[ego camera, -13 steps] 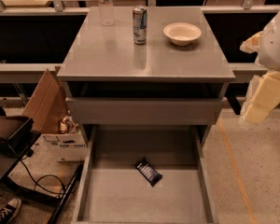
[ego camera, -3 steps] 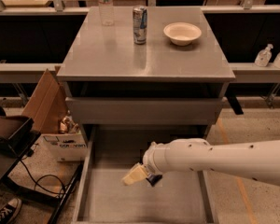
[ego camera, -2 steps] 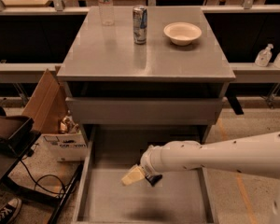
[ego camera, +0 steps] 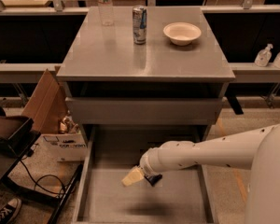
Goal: Pick rxbar blueberry from middle drawer and place on counter
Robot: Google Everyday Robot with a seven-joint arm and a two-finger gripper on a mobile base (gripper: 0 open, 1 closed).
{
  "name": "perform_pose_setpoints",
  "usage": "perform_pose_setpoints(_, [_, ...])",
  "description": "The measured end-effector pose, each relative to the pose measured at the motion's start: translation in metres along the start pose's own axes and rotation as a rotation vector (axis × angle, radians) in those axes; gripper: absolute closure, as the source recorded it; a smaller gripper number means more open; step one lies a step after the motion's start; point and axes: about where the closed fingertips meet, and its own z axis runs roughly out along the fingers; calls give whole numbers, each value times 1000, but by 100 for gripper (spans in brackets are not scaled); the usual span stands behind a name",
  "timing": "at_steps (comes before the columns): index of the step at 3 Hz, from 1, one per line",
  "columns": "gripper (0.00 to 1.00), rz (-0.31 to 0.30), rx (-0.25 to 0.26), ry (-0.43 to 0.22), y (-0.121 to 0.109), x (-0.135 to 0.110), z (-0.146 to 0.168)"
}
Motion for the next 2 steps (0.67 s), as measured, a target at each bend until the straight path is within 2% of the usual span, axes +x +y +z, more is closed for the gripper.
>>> perform_pose_setpoints(1, [0,7,16,14,-6,6,8])
perform_pose_setpoints(2, [0,16,32,-20,-20,15,18])
